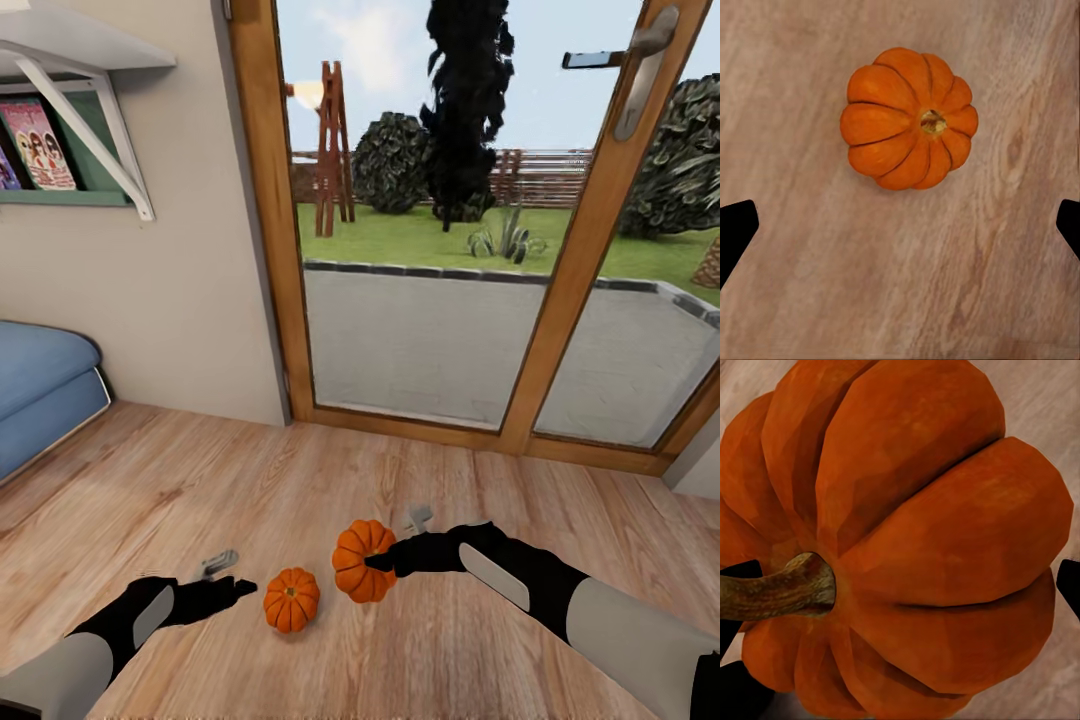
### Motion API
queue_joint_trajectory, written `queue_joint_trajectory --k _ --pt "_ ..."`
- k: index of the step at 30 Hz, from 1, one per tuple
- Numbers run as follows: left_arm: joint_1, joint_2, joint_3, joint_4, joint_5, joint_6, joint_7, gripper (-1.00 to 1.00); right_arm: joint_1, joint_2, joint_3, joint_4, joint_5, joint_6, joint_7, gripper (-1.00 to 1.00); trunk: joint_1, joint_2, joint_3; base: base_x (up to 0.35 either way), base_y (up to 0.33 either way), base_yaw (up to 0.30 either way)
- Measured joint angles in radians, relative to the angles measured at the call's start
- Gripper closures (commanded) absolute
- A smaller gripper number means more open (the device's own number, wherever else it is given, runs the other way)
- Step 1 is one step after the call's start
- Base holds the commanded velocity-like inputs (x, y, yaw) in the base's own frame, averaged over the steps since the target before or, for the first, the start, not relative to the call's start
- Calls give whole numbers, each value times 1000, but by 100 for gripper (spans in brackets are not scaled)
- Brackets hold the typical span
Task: Place each of the two pumpkins and all three candles from the living room inside a cabinet in the living room (use any cabinet), then make sure every cabinet is closed, and position the cauldron so it is next to a table in the living room.
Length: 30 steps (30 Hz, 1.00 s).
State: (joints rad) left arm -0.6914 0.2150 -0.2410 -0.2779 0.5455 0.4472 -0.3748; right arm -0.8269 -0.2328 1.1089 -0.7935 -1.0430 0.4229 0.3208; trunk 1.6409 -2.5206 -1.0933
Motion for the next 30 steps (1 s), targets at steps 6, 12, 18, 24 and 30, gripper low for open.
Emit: queue_joint_trajectory --k 6,12,18,24,30 --pt "0 -1 -1 5 -3 -55 -73 -100 0 1 0 0 0 0 0 100 2 -1 -16 0 0 0" --pt "0 -1 -1 4 -6 -76 -137 -100 0 2 0 0 0 0 -1 100 2 -1 -16 0 0 0" --pt "0 -5 -13 5 -11 -77 -141 -100 0 2 0 0 0 0 -1 100 2 -1 -16 0 0 0" --pt "0 -13 -21 5 -12 -76 -140 -100 0 2 0 0 0 0 -1 100 1 -1 -16 184 0 0" --pt "0 -19 -21 6 -12 -73 -131 -100 0 1 1 0 1 0 -1 100 1 -1 -16 301 -52 0"
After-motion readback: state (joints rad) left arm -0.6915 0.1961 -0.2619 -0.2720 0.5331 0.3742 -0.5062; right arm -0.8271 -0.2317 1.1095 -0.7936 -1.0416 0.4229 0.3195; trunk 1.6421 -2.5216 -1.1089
